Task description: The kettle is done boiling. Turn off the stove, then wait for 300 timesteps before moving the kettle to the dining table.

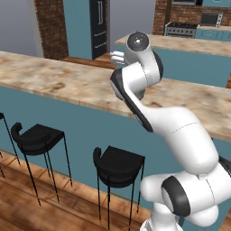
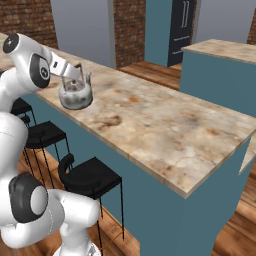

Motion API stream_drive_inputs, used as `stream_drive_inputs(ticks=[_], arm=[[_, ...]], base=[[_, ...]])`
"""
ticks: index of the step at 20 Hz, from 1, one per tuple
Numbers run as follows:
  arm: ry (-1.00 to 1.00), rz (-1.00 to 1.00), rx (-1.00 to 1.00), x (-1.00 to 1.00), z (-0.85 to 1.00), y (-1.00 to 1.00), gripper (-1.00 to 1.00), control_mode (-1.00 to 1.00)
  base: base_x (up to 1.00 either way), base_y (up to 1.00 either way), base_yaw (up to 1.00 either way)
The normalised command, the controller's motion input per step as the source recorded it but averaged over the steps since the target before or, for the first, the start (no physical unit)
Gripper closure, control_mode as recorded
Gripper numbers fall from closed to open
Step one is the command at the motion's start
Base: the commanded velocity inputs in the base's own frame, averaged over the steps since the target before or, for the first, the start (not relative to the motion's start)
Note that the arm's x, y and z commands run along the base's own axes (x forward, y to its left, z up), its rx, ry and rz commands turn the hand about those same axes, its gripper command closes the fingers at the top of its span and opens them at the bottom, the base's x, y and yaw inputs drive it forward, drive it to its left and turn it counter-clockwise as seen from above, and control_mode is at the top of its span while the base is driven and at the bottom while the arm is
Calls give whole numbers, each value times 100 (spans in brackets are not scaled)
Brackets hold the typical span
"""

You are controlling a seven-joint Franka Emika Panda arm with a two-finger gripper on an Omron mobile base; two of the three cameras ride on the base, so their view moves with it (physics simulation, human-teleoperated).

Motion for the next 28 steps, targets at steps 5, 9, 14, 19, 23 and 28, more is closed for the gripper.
stream_drive_inputs(ticks=[5,9,14,19,23,28], arm=[[0,0,0,16,-12,0,100,-100],[0,0,0,15,-13,0,100,-100],[0,0,0,13,-12,0,100,-100],[0,0,0,12,-8,0,100,-100],[0,0,0,15,-8,0,100,-100],[0,0,0,21,-4,0,100,-100]], base=[[0,0,0],[0,0,0],[0,0,0],[0,0,0],[0,0,0],[0,0,0]])
